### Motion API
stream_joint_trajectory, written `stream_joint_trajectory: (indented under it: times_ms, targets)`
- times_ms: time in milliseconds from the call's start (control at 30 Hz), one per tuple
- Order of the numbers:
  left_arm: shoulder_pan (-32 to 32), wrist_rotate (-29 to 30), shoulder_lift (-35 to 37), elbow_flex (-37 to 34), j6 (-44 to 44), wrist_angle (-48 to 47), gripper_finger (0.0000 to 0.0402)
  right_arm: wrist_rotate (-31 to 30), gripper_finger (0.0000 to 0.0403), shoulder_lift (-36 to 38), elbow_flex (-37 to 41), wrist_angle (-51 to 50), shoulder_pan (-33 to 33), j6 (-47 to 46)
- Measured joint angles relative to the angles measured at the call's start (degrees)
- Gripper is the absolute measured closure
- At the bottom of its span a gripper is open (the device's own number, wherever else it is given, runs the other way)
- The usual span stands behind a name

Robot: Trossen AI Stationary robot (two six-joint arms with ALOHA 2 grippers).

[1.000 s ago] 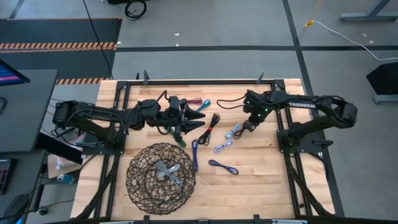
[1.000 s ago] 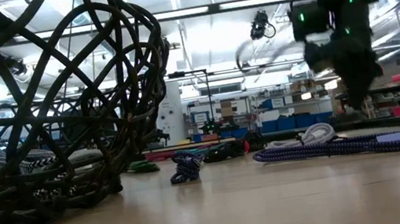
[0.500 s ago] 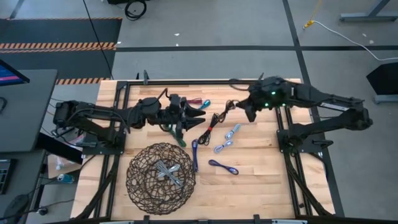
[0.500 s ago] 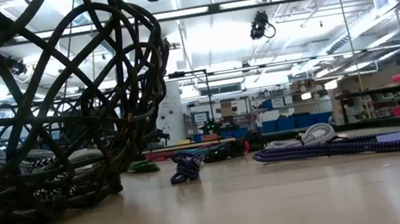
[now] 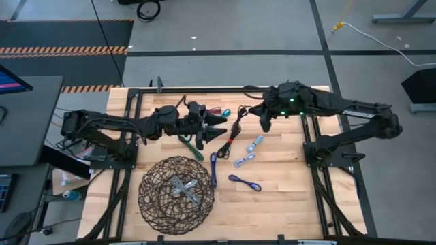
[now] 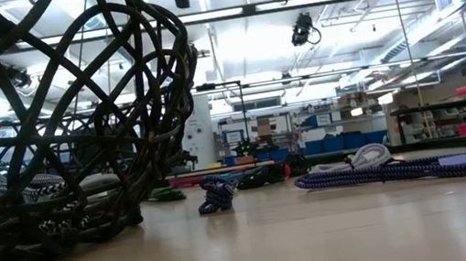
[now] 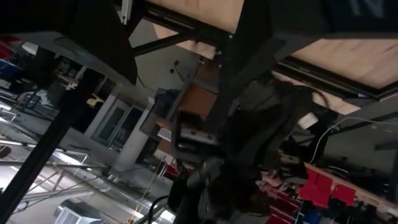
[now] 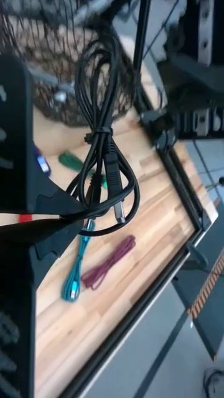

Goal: Pick and place USB-C Cables
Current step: Put the right black charger cable into the wire basket

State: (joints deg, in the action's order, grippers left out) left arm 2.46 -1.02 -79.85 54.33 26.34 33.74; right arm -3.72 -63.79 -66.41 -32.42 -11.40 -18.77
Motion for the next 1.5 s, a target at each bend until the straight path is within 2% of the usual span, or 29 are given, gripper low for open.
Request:
stream_joint_trajectory:
  times_ms: [233, 500, 833, 1033, 1500]
  targets:
    - [0.10, 0.99, 0.03, -0.01, -0.06, -2.78, 0.0131, -0.45, 0.0396, -4.75, 0.00, 4.20, -0.99, 2.89]
    - [2.07, 1.40, 0.02, -0.04, 0.31, -14.43, 0.0131, -0.97, 0.0396, -3.92, 0.02, 5.77, -1.82, 2.83]
    - [4.45, 1.40, -0.35, -0.04, -0.02, -13.93, 0.0131, -0.82, 0.0396, -3.23, 0.02, 5.76, -1.82, 2.89]
    - [6.18, 1.44, -1.60, -0.12, -1.41, -16.78, 0.0131, -0.54, 0.0396, -3.21, 0.02, 5.87, -1.82, 2.48]
    - [6.88, 1.43, -9.22, -0.07, -0.02, -13.13, 0.0131, 0.95, 0.0396, -3.21, 0.02, 7.44, -1.80, 2.30]
